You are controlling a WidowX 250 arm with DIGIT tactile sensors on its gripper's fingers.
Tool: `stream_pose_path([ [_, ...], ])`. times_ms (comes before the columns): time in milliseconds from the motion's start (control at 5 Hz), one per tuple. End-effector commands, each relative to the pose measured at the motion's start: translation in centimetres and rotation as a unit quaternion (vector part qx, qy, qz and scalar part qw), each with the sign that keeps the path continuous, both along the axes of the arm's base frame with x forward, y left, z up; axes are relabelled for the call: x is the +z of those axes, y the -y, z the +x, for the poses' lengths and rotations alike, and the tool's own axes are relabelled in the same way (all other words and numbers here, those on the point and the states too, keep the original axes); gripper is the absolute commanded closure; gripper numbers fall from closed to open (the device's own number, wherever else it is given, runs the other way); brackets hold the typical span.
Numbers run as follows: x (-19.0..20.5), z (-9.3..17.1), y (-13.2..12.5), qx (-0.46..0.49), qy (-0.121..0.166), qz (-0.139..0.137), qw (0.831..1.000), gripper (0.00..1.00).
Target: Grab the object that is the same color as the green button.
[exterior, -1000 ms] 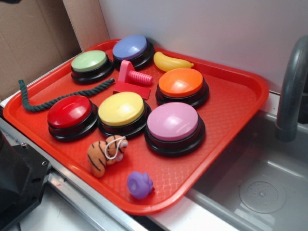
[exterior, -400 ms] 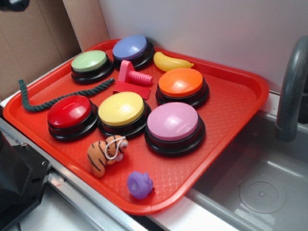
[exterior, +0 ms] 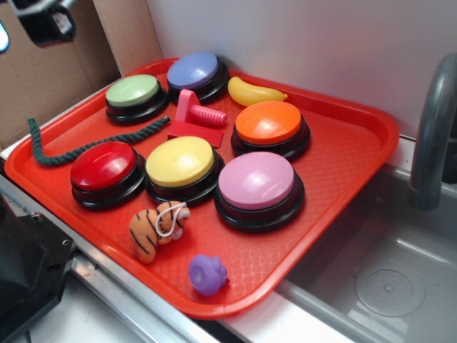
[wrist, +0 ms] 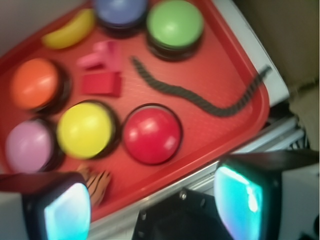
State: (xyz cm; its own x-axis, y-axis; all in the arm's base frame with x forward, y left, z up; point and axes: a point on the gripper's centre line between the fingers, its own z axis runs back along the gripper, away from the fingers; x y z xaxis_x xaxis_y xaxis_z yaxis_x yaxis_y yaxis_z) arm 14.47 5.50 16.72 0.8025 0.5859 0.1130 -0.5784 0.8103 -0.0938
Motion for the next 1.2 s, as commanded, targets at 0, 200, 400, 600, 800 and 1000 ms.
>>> stream_pose_path([
  [0,-4.7,-0.4,-5.1,0.219,0.045,0.041,0.974,0.00],
  [200,-7.5,-0.7,-7.4,0.320,0.031,0.028,0.946,0.00],
  [400,-9.3,-0.4,-8.7,0.348,0.024,0.022,0.937,0.00],
  [600,-10.6,-0.4,-9.6,0.375,0.014,0.034,0.926,0.00],
  [800,-11.8,-0.7,-10.3,0.392,0.006,0.040,0.919,0.00],
  [1000,-13.1,-0.7,-11.0,0.417,-0.010,0.056,0.907,0.00],
])
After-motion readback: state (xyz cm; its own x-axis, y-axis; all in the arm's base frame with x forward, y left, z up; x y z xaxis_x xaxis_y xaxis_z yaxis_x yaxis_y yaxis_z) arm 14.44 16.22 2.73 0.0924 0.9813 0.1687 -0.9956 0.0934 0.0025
